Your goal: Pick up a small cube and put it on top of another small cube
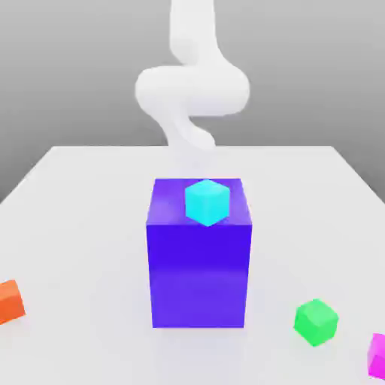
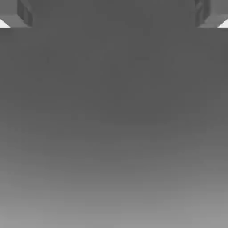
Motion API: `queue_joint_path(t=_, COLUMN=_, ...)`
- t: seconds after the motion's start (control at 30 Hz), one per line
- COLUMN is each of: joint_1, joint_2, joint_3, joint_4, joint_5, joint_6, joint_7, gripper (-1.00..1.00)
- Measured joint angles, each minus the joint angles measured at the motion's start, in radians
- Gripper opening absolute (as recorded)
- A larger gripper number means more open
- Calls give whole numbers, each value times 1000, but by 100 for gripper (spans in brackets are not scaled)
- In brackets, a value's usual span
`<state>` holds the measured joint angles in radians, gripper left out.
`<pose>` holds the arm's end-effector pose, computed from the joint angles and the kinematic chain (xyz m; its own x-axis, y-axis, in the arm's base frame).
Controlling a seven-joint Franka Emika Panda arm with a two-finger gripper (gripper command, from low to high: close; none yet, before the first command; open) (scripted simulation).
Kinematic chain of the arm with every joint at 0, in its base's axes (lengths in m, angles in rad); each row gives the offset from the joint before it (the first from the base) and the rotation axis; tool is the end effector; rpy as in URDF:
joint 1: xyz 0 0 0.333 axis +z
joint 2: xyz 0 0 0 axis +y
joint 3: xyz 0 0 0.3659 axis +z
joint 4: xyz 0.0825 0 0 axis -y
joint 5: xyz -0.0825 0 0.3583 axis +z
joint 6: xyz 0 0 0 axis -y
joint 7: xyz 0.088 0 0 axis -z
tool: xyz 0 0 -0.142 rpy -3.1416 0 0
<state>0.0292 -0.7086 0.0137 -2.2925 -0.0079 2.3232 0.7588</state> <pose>0.3442 0.0165 0.6966 0.5628 -0.6579 0.5004 -0.4789 -0.7530 -0.4513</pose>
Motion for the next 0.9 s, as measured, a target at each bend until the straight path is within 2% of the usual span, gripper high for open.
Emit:
queue_joint_path(t=0.5, joint_1=155, joint_2=549, joint_3=107, joint_4=45, joint_5=-52, joint_6=140, joint_7=-245, gripper=0)
queue_joint_path(t=0.9, joint_1=283, joint_2=988, joint_3=186, joint_4=82, joint_5=-135, joint_6=248, joint_7=-409, gripper=0)
